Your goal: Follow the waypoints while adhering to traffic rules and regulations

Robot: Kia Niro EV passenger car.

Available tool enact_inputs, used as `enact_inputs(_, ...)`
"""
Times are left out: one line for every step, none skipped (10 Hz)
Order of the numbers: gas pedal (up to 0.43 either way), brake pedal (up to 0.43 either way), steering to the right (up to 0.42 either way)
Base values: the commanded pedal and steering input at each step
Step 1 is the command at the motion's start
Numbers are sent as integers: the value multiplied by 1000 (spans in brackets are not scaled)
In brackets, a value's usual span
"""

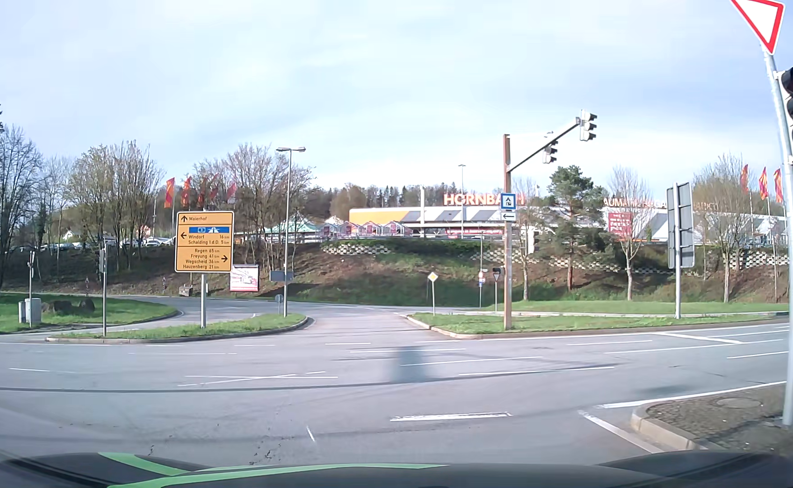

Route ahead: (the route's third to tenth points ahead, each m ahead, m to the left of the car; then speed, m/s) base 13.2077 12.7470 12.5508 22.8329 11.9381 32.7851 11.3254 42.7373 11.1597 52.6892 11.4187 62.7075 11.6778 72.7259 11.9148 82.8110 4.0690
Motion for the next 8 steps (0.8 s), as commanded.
enact_inputs(311,0,-203)
enact_inputs(299,0,-218)
enact_inputs(280,0,-233)
enact_inputs(268,0,-251)
enact_inputs(268,0,-269)
enact_inputs(268,0,-282)
enact_inputs(268,0,-296)
enact_inputs(260,0,-304)
